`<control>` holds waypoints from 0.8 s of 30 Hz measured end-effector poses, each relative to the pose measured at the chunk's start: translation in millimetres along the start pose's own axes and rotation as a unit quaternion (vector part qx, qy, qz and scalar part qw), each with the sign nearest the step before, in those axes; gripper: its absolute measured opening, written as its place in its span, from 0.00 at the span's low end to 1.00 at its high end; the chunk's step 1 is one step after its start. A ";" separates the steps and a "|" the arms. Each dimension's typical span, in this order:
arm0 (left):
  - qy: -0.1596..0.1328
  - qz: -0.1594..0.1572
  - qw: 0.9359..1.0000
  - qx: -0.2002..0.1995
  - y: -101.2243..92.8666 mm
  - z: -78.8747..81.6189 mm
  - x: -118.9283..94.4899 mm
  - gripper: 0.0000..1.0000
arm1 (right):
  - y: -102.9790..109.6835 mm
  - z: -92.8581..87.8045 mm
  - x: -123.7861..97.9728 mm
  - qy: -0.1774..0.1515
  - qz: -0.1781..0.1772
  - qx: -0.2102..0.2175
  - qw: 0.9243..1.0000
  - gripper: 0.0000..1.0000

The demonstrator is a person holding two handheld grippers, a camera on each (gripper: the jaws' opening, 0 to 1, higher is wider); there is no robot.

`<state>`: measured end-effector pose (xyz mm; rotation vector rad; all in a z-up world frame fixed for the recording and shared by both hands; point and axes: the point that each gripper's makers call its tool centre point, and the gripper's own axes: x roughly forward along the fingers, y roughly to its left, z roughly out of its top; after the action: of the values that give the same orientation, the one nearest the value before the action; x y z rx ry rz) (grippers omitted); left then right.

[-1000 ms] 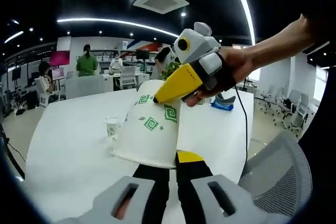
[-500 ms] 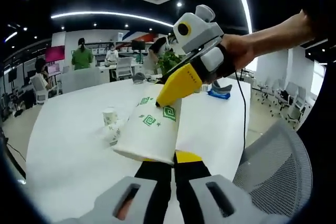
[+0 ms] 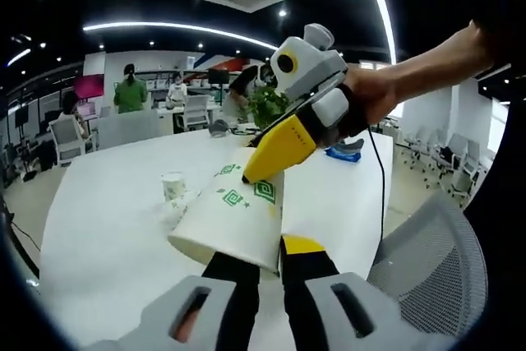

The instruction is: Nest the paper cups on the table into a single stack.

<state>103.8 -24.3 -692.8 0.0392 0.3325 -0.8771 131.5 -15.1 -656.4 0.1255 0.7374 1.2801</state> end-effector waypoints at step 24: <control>-0.007 -0.023 0.999 -0.021 -15.1 6.3 7.9 0.03 | 9.1 -5.9 11.1 -0.001 0.034 0.026 0.999 0.33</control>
<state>98.7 -40.9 -687.7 -0.0125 0.3401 -0.9161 121.7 -4.1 -661.3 0.1942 0.7704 1.3258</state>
